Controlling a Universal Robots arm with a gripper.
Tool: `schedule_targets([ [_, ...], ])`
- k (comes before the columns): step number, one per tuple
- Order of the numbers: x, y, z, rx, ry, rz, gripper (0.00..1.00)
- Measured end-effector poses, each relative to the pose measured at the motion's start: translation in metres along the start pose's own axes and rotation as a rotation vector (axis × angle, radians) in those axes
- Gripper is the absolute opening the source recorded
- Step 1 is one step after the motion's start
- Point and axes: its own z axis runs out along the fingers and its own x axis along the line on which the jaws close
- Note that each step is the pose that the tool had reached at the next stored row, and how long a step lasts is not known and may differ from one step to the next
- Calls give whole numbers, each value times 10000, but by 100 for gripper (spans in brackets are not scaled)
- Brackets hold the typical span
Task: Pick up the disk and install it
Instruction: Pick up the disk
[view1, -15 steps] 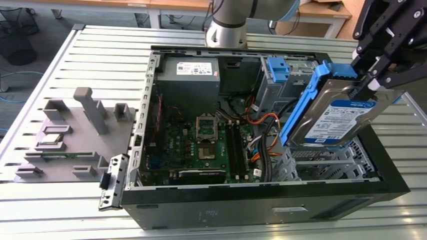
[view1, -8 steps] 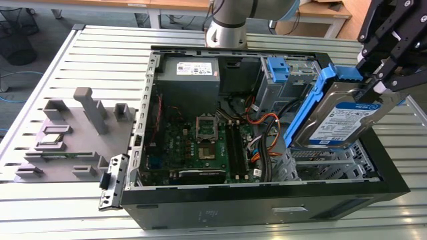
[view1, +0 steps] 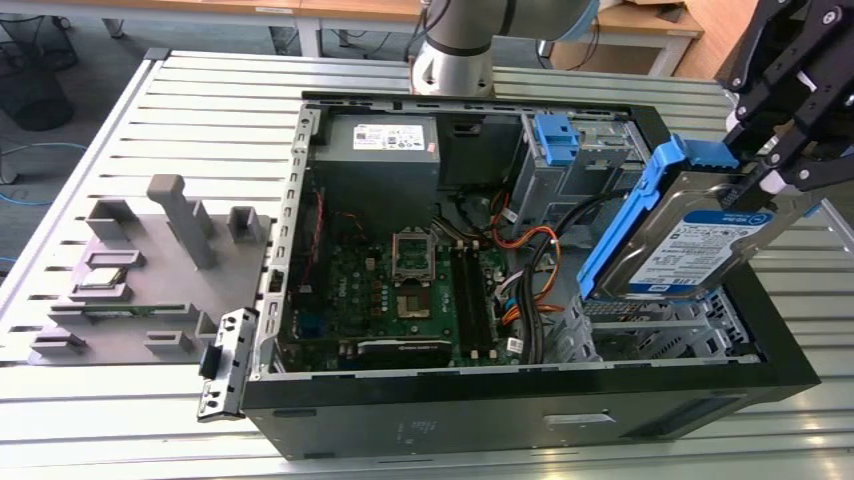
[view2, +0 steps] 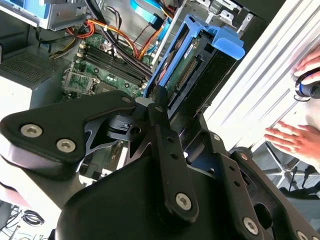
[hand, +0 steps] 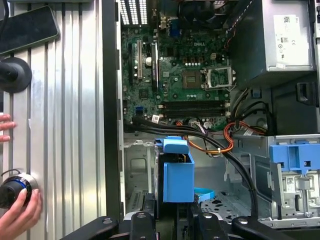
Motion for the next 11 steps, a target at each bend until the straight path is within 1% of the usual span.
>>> schedule_targets([
  [5, 25, -17, 14, 0, -1, -1, 35],
  [11, 36, -66, 43, 0, 0, 0, 35],
])
